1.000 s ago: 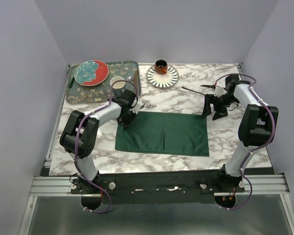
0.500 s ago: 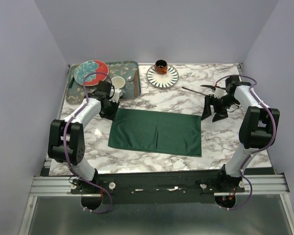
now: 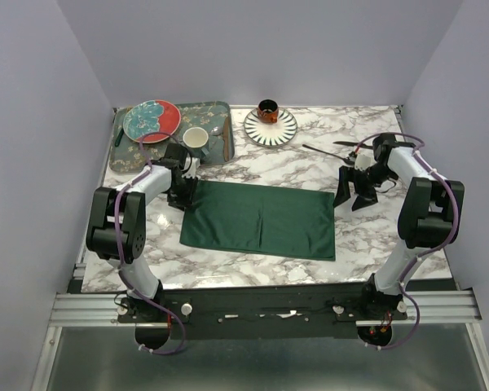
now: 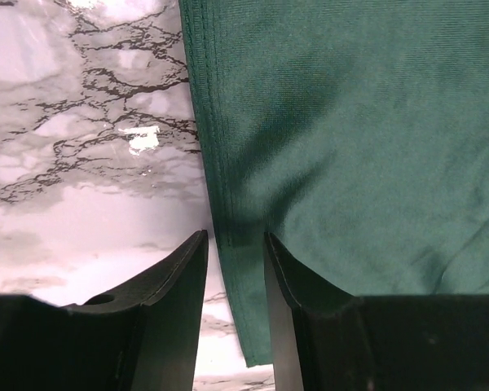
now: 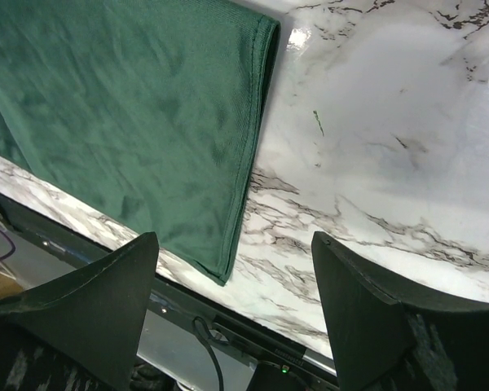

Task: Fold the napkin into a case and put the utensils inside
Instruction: Pick up the rectangle-folded napkin at the center of the board.

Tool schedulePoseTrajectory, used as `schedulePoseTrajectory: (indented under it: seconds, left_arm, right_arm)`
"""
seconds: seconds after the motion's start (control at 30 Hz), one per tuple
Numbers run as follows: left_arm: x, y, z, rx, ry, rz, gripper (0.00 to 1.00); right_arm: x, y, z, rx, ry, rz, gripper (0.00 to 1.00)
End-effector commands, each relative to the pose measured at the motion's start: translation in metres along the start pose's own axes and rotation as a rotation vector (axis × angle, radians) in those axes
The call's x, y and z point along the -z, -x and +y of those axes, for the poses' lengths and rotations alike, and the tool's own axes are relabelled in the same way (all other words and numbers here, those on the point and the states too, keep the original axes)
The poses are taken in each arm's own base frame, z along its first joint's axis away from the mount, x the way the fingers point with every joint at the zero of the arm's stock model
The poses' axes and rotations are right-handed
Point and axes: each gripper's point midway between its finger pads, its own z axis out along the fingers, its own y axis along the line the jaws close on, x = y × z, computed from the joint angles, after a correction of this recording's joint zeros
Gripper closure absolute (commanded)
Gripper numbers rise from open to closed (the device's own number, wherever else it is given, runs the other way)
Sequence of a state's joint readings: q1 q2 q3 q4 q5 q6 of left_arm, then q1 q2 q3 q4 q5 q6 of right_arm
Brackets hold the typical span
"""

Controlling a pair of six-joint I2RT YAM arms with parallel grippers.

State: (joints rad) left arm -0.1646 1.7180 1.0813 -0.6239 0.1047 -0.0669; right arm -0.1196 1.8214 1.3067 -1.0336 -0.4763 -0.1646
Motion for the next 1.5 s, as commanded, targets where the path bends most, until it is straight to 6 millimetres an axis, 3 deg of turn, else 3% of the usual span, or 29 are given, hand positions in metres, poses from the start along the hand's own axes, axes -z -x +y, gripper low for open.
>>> schedulePoseTrajectory:
  seconds: [0.0, 0.3, 0.7, 0.8, 0.87, 1.0, 1.23, 1.47]
  left_arm:
    - [-0.013, -0.008, 0.001, 0.040, -0.003, 0.021, 0.56]
    - [-0.025, -0.023, -0.002, 0.049, -0.015, 0.071, 0.60]
    - [-0.033, -0.024, 0.004, 0.031, 0.031, 0.106, 0.87]
    - [-0.032, -0.025, 0.005, 0.011, 0.042, 0.109, 0.99]
    - [-0.031, -0.026, 0.006, 0.002, 0.046, 0.118, 1.00]
    - [-0.014, -0.010, 0.000, -0.012, 0.021, 0.051, 1.00]
    - [0.029, 0.014, -0.031, -0.046, -0.058, -0.062, 1.00]
    - [0.036, 0.018, -0.050, -0.039, -0.098, -0.076, 1.00]
  right_arm:
    - [0.004, -0.001, 0.004, -0.004, 0.005, -0.012, 0.16]
    - [0.002, 0.000, 0.004, -0.008, 0.011, -0.007, 0.16]
    - [0.000, 0.001, 0.005, -0.016, 0.022, -0.005, 0.16]
    - [0.000, 0.002, 0.004, -0.016, 0.018, -0.006, 0.16]
    - [0.000, 0.003, 0.004, -0.011, 0.018, -0.008, 0.16]
    - [0.000, 0.002, 0.004, -0.013, 0.021, -0.007, 0.16]
    - [0.000, 0.002, 0.006, -0.011, 0.027, -0.010, 0.16]
    - [0.001, 0.002, 0.006, -0.008, 0.025, -0.014, 0.17]
